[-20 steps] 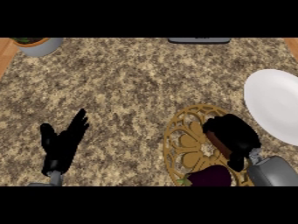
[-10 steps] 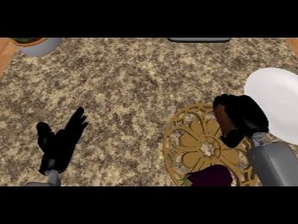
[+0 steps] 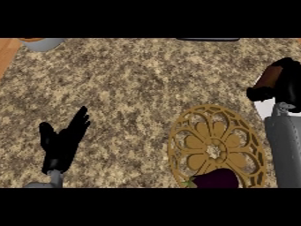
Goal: Pick the sweet potato from the placemat and place it in the plate
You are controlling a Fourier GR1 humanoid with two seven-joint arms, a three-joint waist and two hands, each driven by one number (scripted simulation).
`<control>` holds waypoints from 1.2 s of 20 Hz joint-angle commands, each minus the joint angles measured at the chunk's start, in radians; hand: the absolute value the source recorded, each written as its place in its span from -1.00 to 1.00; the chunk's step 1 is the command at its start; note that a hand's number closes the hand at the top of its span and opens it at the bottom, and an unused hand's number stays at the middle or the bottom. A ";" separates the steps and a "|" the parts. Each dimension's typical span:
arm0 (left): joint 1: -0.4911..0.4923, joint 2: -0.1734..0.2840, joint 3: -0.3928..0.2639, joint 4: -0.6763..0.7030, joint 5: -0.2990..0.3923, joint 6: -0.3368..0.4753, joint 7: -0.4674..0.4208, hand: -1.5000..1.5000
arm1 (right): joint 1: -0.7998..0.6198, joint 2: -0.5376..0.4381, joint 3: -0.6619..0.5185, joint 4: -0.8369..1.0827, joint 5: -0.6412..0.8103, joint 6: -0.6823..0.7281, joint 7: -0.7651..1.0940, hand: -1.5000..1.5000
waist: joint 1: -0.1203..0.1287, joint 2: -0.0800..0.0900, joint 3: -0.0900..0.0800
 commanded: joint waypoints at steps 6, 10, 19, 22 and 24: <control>-0.039 -0.014 -0.038 0.003 -0.011 -0.020 0.006 0.00 | -0.209 0.003 -0.183 0.047 0.327 -0.341 0.540 1.00 | 0.075 0.022 -0.004; -0.036 -0.020 -0.053 0.005 -0.021 -0.020 0.012 0.00 | -0.239 0.027 -0.249 0.084 0.469 -0.463 0.652 1.00 | 0.088 0.023 0.000; -0.031 -0.029 -0.051 0.000 -0.021 -0.006 0.026 0.00 | -0.211 0.077 -0.415 0.141 0.765 -0.640 0.736 1.00 | 0.062 0.007 0.002; -0.048 -0.024 -0.031 0.016 -0.016 -0.005 0.013 0.00 | -0.176 0.071 -0.489 0.145 0.832 -0.693 0.743 1.00 | 0.046 0.011 0.003; -0.043 -0.022 -0.034 0.015 -0.031 0.003 0.004 0.00 | -0.162 0.090 -0.527 0.152 0.870 -0.722 0.749 1.00 | 0.036 0.001 0.003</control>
